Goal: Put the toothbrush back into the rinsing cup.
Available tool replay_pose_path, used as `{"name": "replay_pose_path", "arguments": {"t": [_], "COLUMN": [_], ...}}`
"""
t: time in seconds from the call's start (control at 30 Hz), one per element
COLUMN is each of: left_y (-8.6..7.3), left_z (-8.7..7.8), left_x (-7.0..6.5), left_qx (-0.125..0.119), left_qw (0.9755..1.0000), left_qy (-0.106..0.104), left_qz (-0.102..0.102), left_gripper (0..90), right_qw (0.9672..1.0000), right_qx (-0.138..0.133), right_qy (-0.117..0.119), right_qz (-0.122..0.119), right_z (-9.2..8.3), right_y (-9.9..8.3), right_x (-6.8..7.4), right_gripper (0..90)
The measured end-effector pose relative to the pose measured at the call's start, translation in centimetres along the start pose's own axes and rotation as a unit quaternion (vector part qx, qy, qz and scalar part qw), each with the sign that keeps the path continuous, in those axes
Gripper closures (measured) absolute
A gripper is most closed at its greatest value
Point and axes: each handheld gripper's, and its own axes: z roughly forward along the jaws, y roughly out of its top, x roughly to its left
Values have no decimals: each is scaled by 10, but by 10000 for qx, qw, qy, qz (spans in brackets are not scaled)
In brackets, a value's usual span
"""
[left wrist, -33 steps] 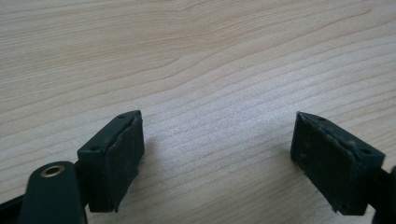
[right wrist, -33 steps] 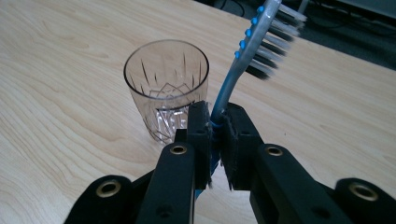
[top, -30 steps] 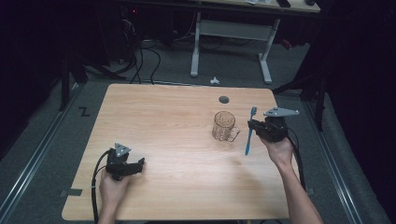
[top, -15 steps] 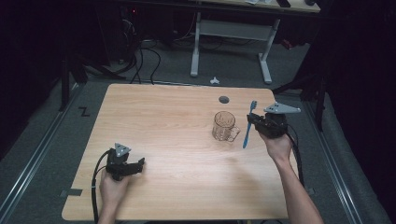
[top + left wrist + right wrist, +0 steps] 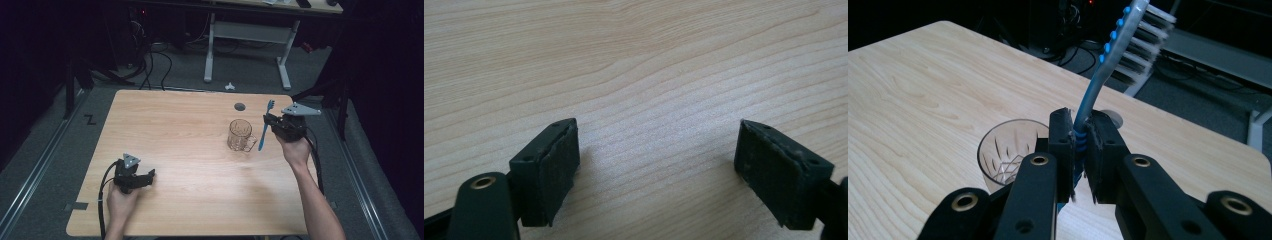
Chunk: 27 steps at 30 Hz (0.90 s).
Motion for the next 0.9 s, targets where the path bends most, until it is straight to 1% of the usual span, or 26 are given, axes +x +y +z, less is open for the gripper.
{"name": "replay_pose_path", "arguments": {"t": [0.13,0.17,0.5,0.9], "left_y": [0,0,0,0], "left_z": [0,0,0,0], "left_x": [0,0,0,0], "left_qx": [1,1,0,1], "left_qw": [10000,10000,10000,10000], "left_qy": [-8,-8,-8,-8], "left_qz": [6,6,4,5], "left_gripper": [188,188,188,188], "right_qw": [10000,10000,9998,9996], "right_qx": [-54,-51,-141,-216], "right_qy": [-25,-30,-90,-151], "right_qz": [-28,0,-104,-124], "right_z": [1,1,3,13], "right_y": [4,4,14,23], "right_x": [0,1,1,3], "right_gripper": [825,824,825,824]}}
